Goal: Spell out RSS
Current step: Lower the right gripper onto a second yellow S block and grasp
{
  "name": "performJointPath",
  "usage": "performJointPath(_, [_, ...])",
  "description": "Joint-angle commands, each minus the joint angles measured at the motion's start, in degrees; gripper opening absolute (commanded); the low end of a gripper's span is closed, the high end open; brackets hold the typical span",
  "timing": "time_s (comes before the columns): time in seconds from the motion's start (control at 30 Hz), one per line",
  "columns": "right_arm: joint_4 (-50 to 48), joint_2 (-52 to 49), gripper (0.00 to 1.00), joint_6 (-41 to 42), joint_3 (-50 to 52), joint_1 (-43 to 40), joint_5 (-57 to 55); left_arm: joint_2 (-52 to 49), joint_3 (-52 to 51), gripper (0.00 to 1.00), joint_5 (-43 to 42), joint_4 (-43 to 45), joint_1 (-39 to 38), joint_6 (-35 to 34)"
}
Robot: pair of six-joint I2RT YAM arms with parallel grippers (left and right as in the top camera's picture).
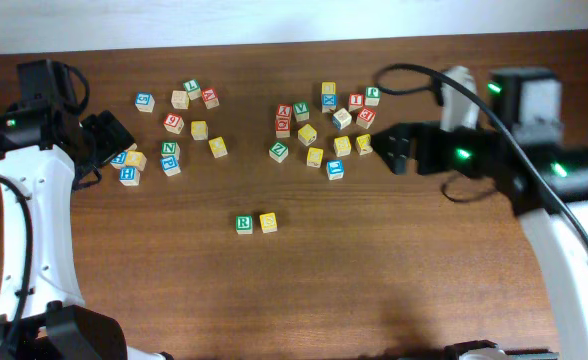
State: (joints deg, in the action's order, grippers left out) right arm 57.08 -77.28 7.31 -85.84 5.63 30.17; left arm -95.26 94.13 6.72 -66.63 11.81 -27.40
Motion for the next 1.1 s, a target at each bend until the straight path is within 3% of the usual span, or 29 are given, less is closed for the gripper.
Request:
performJointPath(0.0, [-2.2,-6.8,0.98,-1.9,-2.3,4.4,4.1,0.6,0.5,0.99,0.6,-0.2,0.3,0.7])
performJointPath(0.13, [-4.9,-15.3,0.99,5.0,-2.6,9.5,-7.6,0.6,0.5,0.99,0.6,-0.3,0.3,0.7])
performJointPath(0.33, [6.9,-32.9,0.99,3.9,-17.2,11.2,-17.7,0.6,0.5,0.99,0.6,-0.3,0.3,0.7])
performJointPath(0.47, [5.0,-37.9,0.99,4.3,-20.1,11.3,-19.5,0.6,0.5,0.99,0.6,-0.3,0.3,0.7])
performJointPath(0.5, [4.4,-38.6,0.94,4.3,-20.1,11.3,-20.0,0.6,0.5,0.99,0.6,-0.3,0.3,0.7])
performJointPath(0.57, [2.6,-40.6,0.69,4.3,-20.1,11.3,-20.8,0.6,0.5,0.99,0.6,-0.3,0.3,0.7])
performJointPath(0.6, [1.8,-41.6,0.66,4.3,-20.1,11.3,-20.8,0.6,0.5,0.99,0.6,-0.3,0.3,0.7])
performJointPath(1.07, [-2.8,-49.1,0.67,4.3,-20.1,11.3,-23.4,0.6,0.5,0.99,0.6,-0.3,0.3,0.7])
